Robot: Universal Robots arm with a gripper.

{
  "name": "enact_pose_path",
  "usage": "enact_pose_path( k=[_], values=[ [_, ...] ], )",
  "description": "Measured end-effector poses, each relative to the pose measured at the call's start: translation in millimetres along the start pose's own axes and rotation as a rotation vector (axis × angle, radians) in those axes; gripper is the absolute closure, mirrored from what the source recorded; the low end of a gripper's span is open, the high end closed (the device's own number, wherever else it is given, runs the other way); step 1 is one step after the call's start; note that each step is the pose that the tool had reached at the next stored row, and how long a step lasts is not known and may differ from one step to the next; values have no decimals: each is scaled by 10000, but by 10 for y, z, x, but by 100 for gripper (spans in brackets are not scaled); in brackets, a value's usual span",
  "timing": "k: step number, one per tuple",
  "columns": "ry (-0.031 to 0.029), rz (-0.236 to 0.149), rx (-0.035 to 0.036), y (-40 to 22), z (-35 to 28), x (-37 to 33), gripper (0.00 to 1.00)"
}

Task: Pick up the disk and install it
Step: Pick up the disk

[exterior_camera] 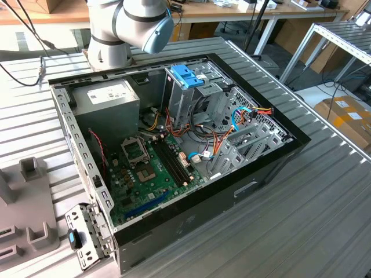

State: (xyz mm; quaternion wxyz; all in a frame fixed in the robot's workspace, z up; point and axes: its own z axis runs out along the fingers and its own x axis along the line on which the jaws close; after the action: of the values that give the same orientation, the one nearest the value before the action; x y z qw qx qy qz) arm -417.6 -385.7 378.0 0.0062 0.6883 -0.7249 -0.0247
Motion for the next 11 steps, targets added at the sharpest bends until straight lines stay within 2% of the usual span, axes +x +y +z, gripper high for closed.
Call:
enact_pose_path(
  k=[11],
  values=[
    [1,-1,-1,1,21,-8,51]
  ],
)
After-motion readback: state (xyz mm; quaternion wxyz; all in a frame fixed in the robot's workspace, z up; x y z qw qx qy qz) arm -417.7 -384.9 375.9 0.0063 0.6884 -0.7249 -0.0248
